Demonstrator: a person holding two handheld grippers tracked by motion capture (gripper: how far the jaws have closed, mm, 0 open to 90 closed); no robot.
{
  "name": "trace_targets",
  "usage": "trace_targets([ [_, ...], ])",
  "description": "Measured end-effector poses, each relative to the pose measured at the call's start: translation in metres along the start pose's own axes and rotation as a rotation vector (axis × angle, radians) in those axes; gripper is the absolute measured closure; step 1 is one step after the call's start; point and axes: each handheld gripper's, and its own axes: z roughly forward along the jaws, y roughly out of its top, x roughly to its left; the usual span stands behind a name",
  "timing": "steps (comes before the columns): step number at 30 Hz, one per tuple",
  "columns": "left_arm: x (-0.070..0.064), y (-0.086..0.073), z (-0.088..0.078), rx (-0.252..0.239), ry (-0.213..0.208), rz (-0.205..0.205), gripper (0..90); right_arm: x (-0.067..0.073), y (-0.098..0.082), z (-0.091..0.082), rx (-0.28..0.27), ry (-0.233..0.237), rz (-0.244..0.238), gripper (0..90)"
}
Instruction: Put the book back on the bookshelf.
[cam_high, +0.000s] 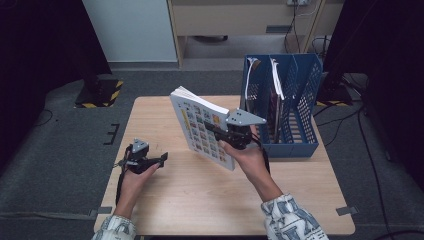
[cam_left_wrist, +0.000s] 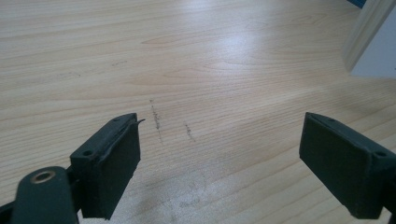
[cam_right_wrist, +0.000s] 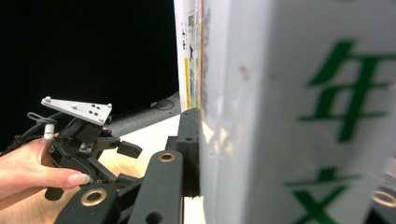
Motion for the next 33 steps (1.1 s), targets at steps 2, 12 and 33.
trace_targets([
  [2, 0.0, 0.0, 0.001, 0.005, 0.0, 0.003, 12.3, -0.001, 0.0, -0.002, -0.008, -0.002, 0.006, 74.1],
  [12, -0.001, -0.001, 0.002, 0.006, 0.0, 0.003, 12.3, -0.004, -0.003, -0.007, -0.002, -0.008, 0.006, 74.1],
  [33, -0.001, -0.001, 0.002, 0.008, 0.002, 0.004, 12.3, -0.002, -0.004, -0.018, -0.007, -0.013, 0.005, 74.1],
])
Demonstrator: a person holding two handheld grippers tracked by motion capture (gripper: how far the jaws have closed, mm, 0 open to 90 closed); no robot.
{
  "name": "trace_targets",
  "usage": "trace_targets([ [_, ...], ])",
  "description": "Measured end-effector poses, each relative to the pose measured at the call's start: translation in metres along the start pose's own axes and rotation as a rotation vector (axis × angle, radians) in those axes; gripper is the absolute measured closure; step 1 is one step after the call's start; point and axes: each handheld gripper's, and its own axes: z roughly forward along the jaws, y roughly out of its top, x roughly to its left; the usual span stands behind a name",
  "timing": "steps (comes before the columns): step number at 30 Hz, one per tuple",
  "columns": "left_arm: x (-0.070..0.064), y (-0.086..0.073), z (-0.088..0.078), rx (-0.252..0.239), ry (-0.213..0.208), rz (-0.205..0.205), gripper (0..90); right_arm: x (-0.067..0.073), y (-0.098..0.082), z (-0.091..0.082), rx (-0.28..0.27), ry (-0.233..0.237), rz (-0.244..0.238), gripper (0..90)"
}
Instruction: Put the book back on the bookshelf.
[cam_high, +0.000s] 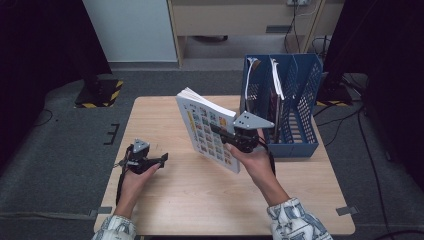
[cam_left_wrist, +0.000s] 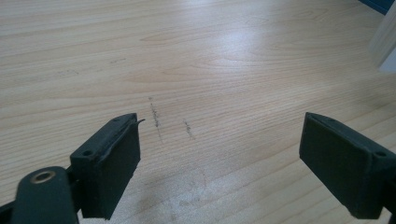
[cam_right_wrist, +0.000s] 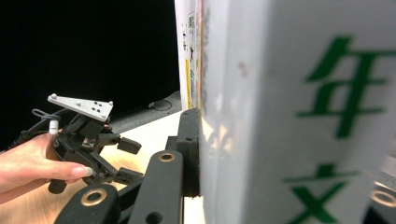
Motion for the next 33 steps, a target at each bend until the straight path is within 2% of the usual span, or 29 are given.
trace_targets([
  [14, 0.0, 0.0, 0.0, 0.0, 0.0, 0.001, 12.3, -0.004, -0.001, -0.009, -0.002, -0.003, 0.003, 74.1],
  [33, -0.001, -0.001, 0.001, 0.008, 0.002, 0.007, 12.3, -0.018, -0.004, -0.049, 0.001, -0.024, -0.011, 74.0],
])
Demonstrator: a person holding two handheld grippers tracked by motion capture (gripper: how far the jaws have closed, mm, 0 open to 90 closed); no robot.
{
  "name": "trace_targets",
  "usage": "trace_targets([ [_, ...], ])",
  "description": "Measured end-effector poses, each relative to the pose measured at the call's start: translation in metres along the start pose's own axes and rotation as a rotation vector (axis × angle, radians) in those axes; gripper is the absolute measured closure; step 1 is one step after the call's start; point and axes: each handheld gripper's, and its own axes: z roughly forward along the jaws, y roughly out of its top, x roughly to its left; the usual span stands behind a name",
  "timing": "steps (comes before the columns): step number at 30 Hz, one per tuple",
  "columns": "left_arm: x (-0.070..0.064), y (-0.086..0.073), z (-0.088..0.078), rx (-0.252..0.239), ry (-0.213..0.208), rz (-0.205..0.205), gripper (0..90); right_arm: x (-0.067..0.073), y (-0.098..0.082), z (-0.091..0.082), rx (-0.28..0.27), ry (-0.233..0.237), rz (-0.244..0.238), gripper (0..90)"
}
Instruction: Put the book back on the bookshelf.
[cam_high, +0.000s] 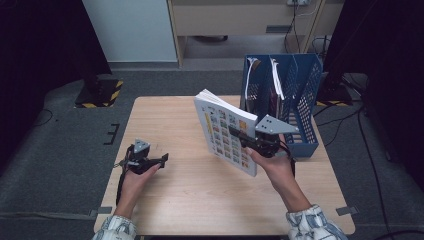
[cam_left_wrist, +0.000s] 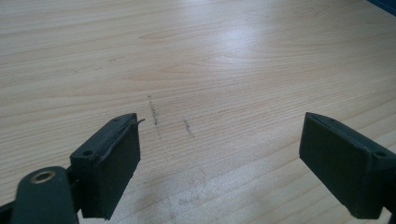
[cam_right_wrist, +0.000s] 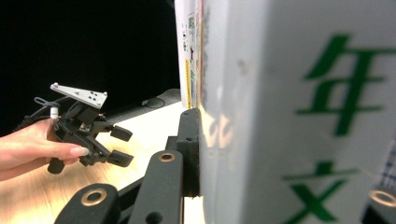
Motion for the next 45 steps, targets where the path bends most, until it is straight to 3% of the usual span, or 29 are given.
trace_targets([
  [13, -0.001, -0.001, 0.003, 0.018, 0.001, 0.01, 12.3, -0.006, -0.005, -0.024, 0.001, -0.004, 0.008, 74.0],
  [45, -0.002, -0.002, 0.004, 0.029, 0.003, 0.024, 12.2, -0.019, -0.015, -0.058, -0.007, -0.036, 0.023, 74.0],
])
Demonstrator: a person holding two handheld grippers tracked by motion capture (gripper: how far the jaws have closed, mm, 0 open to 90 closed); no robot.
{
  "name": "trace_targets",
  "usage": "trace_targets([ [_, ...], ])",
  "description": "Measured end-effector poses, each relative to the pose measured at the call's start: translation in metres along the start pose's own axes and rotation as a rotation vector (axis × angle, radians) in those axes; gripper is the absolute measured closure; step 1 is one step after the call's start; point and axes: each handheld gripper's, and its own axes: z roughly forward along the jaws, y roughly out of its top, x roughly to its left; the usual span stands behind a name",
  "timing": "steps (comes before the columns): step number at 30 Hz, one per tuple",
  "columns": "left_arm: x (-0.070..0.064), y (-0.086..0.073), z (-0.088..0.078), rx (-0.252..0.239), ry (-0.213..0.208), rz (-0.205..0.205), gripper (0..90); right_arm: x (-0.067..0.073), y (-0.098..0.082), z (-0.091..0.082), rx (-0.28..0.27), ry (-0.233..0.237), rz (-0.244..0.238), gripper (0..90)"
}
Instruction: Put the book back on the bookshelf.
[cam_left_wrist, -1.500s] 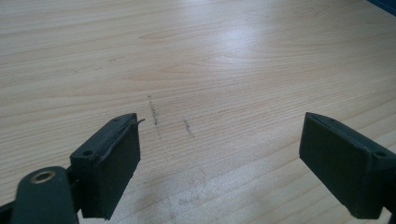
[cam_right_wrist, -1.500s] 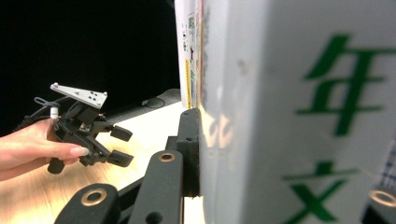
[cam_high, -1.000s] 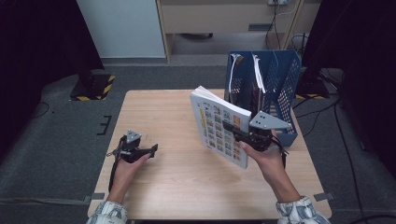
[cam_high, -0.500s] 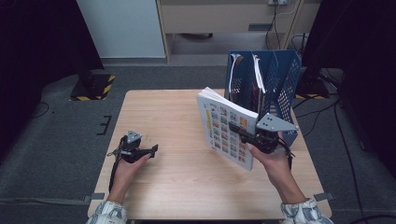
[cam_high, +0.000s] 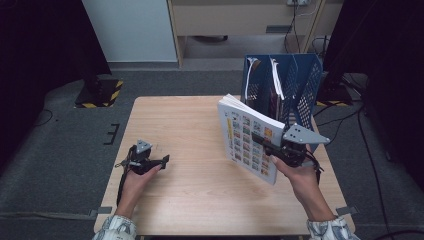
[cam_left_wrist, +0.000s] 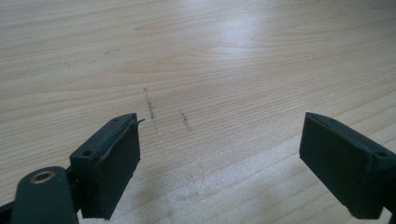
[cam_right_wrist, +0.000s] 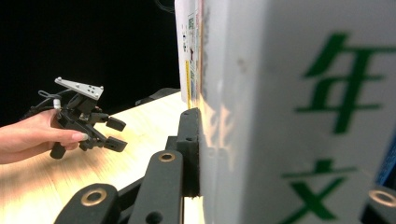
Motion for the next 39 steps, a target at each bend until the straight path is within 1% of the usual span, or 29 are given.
trace_targets([
  [16, 0.0, 0.0, 0.0, -0.006, -0.003, -0.008, 12.3, -0.001, 0.004, -0.022, -0.014, -0.018, -0.004, 74.0],
  [21, 0.001, 0.0, 0.0, -0.001, -0.004, -0.008, 12.3, -0.004, 0.004, -0.03, -0.023, -0.036, 0.006, 74.0],
  [30, 0.0, 0.0, 0.0, 0.0, -0.003, -0.003, 12.3, -0.007, 0.006, -0.048, -0.033, -0.061, 0.0, 74.0],
  [37, 0.0, 0.0, 0.0, 0.0, -0.003, -0.003, 12.3, -0.012, 0.008, -0.063, -0.039, -0.09, 0.009, 74.0],
  [38, 0.0, 0.0, 0.0, 0.0, -0.003, -0.003, 12.3, -0.012, 0.008, -0.063, -0.039, -0.09, 0.009, 74.0],
  [39, 0.0, 0.0, 0.0, 0.002, -0.003, -0.003, 12.3, -0.014, 0.009, -0.068, -0.037, -0.102, 0.014, 74.0],
])
